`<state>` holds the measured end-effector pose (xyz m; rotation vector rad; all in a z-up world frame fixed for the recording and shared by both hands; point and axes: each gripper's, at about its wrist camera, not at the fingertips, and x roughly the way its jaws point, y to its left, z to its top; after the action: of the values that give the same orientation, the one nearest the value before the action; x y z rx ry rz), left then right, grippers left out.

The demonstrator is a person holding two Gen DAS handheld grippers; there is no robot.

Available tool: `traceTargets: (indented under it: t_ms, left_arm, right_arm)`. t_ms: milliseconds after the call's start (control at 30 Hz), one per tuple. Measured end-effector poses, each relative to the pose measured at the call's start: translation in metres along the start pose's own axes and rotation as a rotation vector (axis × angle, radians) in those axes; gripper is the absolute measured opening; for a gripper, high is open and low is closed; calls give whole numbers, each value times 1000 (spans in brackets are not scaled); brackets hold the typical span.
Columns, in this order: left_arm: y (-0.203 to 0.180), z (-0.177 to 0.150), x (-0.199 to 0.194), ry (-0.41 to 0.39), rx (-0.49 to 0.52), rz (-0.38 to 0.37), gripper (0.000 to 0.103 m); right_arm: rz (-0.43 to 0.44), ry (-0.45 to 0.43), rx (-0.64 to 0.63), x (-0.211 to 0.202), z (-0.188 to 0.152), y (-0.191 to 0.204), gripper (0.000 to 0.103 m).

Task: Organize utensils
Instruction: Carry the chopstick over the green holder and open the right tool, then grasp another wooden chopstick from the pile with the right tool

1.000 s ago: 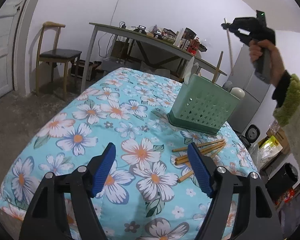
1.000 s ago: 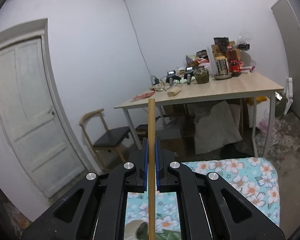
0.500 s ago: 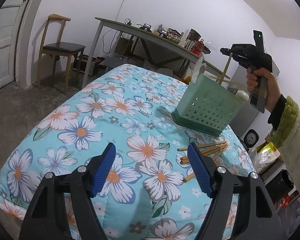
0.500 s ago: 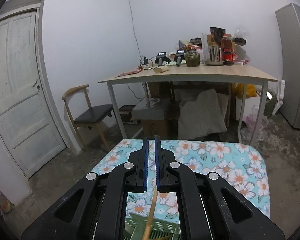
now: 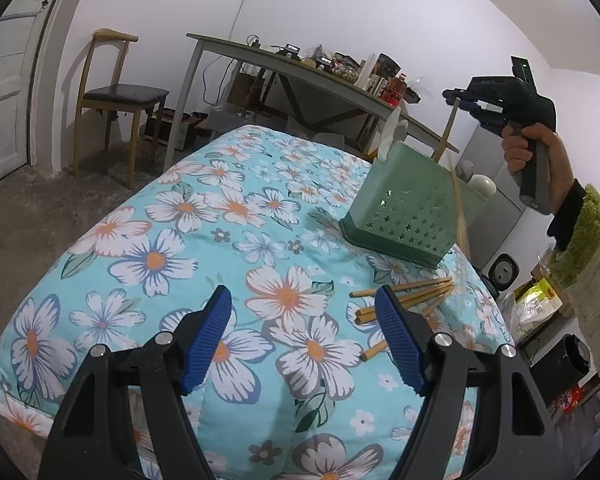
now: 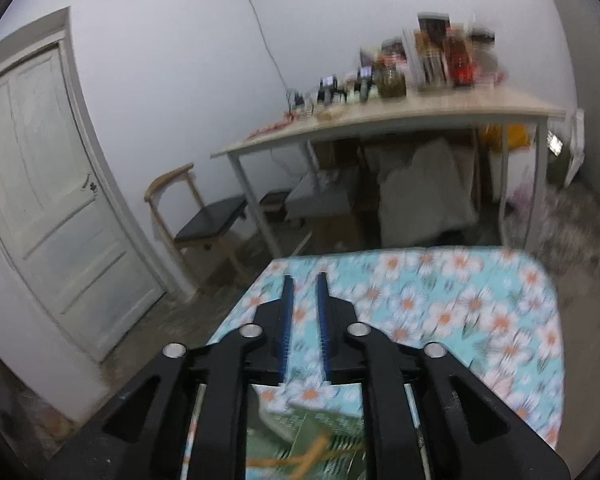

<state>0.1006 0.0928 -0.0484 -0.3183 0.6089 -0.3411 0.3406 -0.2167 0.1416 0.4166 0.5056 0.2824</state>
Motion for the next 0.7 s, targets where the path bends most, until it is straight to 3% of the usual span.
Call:
traceTargets:
  t_ms: [100,300,533,700]
  left_arm:
    - [1,1,0,0,-3,1,72]
    - [2,-3,2,10,-5,15,72]
    - [1,-13,8,37,1,17,72]
    - [-3,-15,10,53,12,5,72]
  right_arm:
    - [39,73,83,1,-1,-9,24]
    - [59,136,95,-25,-28,-3,32]
    - [109,208,202,-74,-103,-19,33]
    - [70,281,396,-91,-169,-59,34]
